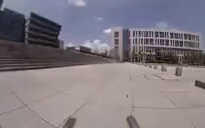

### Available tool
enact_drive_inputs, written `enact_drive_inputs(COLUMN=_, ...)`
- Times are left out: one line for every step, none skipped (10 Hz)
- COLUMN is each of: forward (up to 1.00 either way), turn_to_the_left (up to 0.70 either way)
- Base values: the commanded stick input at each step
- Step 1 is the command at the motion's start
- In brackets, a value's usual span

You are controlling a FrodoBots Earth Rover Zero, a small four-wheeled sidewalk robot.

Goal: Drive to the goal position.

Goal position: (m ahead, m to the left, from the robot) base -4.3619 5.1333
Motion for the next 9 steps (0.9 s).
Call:
enact_drive_inputs(forward=0.00, turn_to_the_left=0.45)
enact_drive_inputs(forward=0.00, turn_to_the_left=0.45)
enact_drive_inputs(forward=0.00, turn_to_the_left=0.45)
enact_drive_inputs(forward=0.00, turn_to_the_left=0.45)
enact_drive_inputs(forward=0.00, turn_to_the_left=0.45)
enact_drive_inputs(forward=0.00, turn_to_the_left=0.45)
enact_drive_inputs(forward=0.00, turn_to_the_left=0.45)
enact_drive_inputs(forward=0.00, turn_to_the_left=0.45)
enact_drive_inputs(forward=0.00, turn_to_the_left=0.45)
